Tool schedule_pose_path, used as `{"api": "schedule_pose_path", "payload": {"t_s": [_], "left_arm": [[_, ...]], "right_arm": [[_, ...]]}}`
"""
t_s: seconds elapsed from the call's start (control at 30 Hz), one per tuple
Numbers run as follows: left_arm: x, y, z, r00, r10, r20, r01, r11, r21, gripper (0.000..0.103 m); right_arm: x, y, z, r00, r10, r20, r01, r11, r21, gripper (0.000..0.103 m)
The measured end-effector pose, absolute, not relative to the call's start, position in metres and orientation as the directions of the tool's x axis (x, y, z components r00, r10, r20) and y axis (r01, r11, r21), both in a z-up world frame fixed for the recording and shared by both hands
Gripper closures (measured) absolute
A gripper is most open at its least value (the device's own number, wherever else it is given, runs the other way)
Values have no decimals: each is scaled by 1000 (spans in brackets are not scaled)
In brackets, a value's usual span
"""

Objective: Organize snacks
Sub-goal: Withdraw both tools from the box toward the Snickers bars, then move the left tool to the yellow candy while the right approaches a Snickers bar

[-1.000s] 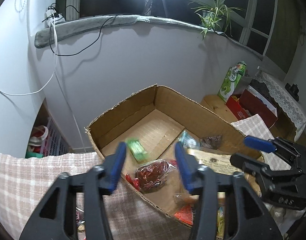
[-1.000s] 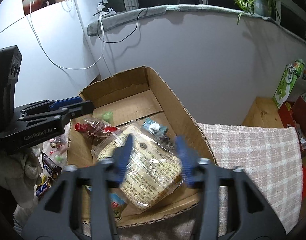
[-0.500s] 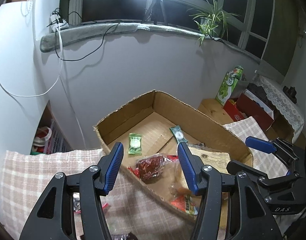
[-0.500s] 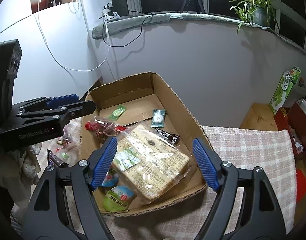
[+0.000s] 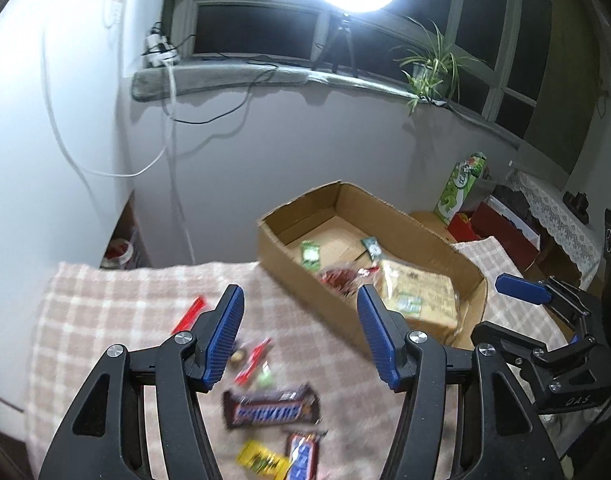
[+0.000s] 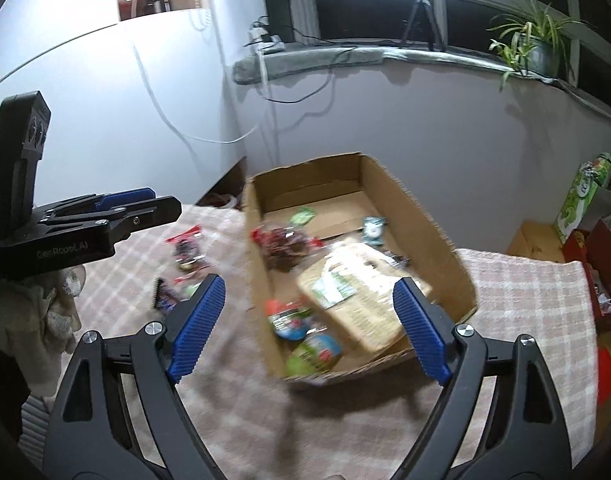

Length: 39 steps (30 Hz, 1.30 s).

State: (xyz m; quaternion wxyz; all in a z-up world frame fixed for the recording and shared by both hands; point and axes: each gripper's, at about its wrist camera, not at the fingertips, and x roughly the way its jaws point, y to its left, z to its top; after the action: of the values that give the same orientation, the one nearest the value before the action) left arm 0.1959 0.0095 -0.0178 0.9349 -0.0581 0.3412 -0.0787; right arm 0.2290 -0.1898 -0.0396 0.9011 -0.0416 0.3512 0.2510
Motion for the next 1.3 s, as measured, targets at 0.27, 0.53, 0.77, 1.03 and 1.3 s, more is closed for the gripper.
{"api": "schedule_pose_path", "payload": {"t_s": [0.27, 0.53, 0.77, 1.03, 1.3], "left_arm": [[159, 38, -37, 733, -179, -656, 60, 978, -200, 45], [150, 54, -67, 689, -194, -698, 27, 970, -242, 45], [158, 61, -82, 660, -217, -720, 30, 964, -262, 45], [147, 71, -96, 645, -233, -728, 19, 957, -289, 46], [125, 76, -111, 589, -321, -741, 23, 924, -382, 64]], "right_arm": [[189, -162, -51, 563, 494, -663, -557, 819, 137, 15], [166, -125, -86, 475, 514, -714, -596, 785, 169, 15], [161, -95, -109, 409, 535, -739, -618, 759, 206, 15], [163, -77, -126, 375, 529, -761, -613, 758, 225, 29], [158, -55, -141, 385, 480, -788, -637, 756, 150, 32]]}}
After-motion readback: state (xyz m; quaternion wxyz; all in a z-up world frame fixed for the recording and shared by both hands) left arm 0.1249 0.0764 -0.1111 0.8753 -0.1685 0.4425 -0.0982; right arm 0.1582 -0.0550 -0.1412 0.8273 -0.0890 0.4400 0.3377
